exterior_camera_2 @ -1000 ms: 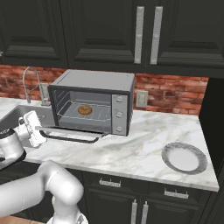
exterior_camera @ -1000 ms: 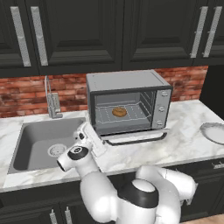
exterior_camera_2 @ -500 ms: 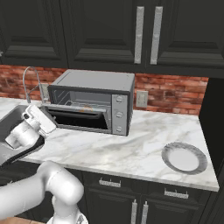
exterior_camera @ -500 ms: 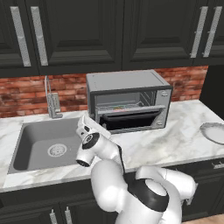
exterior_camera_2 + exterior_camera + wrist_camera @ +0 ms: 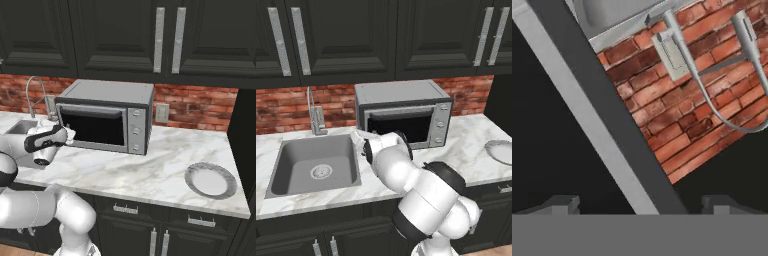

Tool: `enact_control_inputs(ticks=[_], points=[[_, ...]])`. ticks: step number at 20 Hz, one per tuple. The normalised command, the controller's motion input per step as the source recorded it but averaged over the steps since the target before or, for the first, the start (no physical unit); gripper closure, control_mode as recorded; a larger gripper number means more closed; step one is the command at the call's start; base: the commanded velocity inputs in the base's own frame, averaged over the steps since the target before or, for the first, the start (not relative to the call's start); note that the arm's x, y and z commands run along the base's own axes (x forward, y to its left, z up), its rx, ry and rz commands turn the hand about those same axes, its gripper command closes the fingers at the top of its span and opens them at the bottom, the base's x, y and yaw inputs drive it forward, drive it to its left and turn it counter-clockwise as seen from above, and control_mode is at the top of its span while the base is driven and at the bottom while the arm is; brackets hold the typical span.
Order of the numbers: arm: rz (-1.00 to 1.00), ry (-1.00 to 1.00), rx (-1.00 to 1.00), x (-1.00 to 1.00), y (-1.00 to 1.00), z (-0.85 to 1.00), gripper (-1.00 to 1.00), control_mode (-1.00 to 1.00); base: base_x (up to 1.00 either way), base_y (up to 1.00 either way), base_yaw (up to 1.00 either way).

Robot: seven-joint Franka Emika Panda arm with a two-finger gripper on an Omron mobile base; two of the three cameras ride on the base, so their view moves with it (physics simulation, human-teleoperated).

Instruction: Pick up the bagel from the plate, place it on the toaster oven rack, close the door, and set the timer.

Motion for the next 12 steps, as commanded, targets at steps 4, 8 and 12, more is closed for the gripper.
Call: enact_control_inputs(ticks=[4,8,12], points=[[0.3,0.03,-0.23,0.23,0.0,0.31,-1.0,-1.0,0.0,0.0,0.0],[0.22,0.07,-0.22,0.24,0.0,0.33,-1.0,-1.0,0.0,0.0,0.0],[0.19,0.05,-0.19,0.09,0.0,0.51,-1.0,-1.0,0.0,0.0,0.0]])
